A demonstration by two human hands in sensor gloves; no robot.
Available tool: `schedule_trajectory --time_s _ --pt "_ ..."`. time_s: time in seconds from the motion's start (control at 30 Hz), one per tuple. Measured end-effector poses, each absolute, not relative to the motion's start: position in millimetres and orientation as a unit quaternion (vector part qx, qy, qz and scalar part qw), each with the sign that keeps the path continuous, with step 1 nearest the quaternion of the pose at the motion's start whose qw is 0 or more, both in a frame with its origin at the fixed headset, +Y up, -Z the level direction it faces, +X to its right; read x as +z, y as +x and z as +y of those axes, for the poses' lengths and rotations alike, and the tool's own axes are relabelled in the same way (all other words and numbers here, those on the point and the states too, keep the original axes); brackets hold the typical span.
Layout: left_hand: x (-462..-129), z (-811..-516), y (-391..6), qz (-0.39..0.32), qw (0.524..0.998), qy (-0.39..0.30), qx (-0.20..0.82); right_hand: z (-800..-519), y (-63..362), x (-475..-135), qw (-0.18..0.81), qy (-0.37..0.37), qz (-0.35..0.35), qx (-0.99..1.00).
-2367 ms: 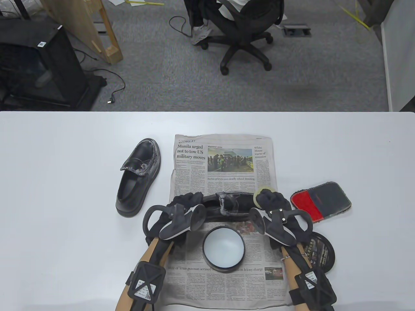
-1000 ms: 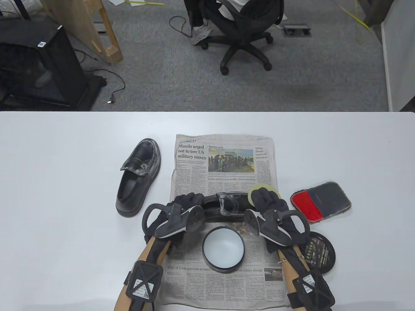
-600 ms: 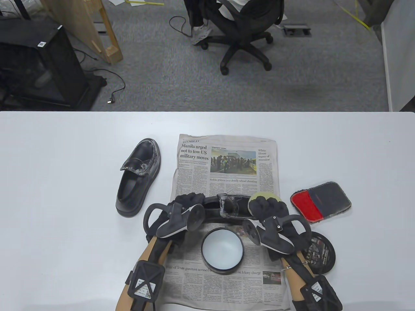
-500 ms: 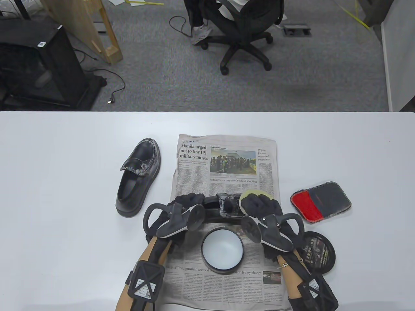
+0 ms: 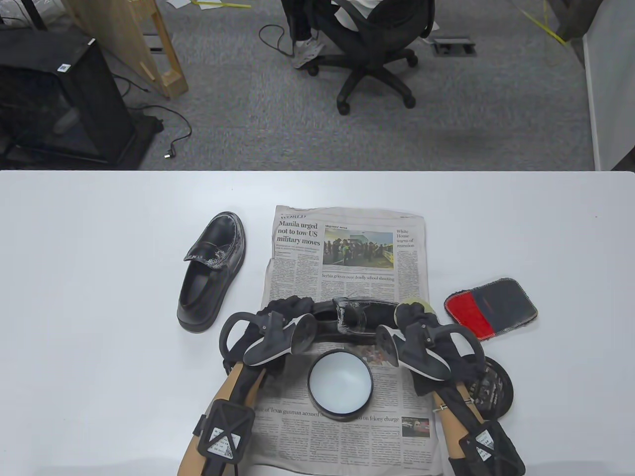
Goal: Dip and apply leather care cream with polishing sponge on shoes
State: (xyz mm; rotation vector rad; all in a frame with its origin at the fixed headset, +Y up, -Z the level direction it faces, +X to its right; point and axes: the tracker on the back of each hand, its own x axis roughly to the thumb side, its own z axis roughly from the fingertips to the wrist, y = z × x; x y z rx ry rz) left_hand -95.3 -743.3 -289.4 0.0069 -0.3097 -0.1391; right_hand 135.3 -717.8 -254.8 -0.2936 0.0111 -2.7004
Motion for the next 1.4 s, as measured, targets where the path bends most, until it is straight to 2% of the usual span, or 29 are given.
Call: schedule_trajectory --time_s 0.13,0.2,0.3,0.43,0.53,0.67,0.8,0.87,1.0,1.07,1.2,1.4 --pt "-289 -744 -96 -0.160 0.985 0.005 -0.066 -712 118 -248 0.158 -0.153 0.049 -0.974" --pt "-289 -744 -96 -0.161 0.985 0.003 -0.063 -717 119 -255 0.119 -0.146 0.072 -0.979" --pt "-289 -745 -96 -0.164 0.985 0.004 -0.060 -732 132 -269 0.120 -0.110 0.038 -0.986" --pt "-288 -745 -96 -0.165 0.984 0.002 -0.061 -739 148 -279 0.183 -0.060 0.016 -0.981" --pt "-288 -745 -96 -0.164 0.984 0.000 -0.064 -737 156 -275 0.184 -0.056 0.001 -0.981" --pt "-288 -745 -95 -0.168 0.984 -0.006 -0.060 -722 149 -259 0.231 -0.068 -0.025 -0.970" --pt "-288 -744 -93 -0.168 0.984 -0.012 -0.061 -712 127 -243 0.248 -0.118 0.014 -0.962" --pt "-288 -745 -94 -0.164 0.985 -0.009 -0.053 -711 116 -241 0.203 -0.149 0.041 -0.967" --pt "-287 -745 -93 -0.162 0.984 -0.002 -0.068 -724 120 -254 0.162 -0.136 0.082 -0.974" --pt "-286 -745 -93 -0.162 0.984 0.000 -0.072 -731 132 -262 0.142 -0.108 0.073 -0.981" --pt "-286 -745 -93 -0.160 0.985 0.001 -0.070 -736 154 -271 0.175 -0.056 0.037 -0.982" --pt "-286 -745 -92 -0.155 0.985 0.003 -0.073 -720 148 -257 0.209 -0.074 -0.021 -0.975"
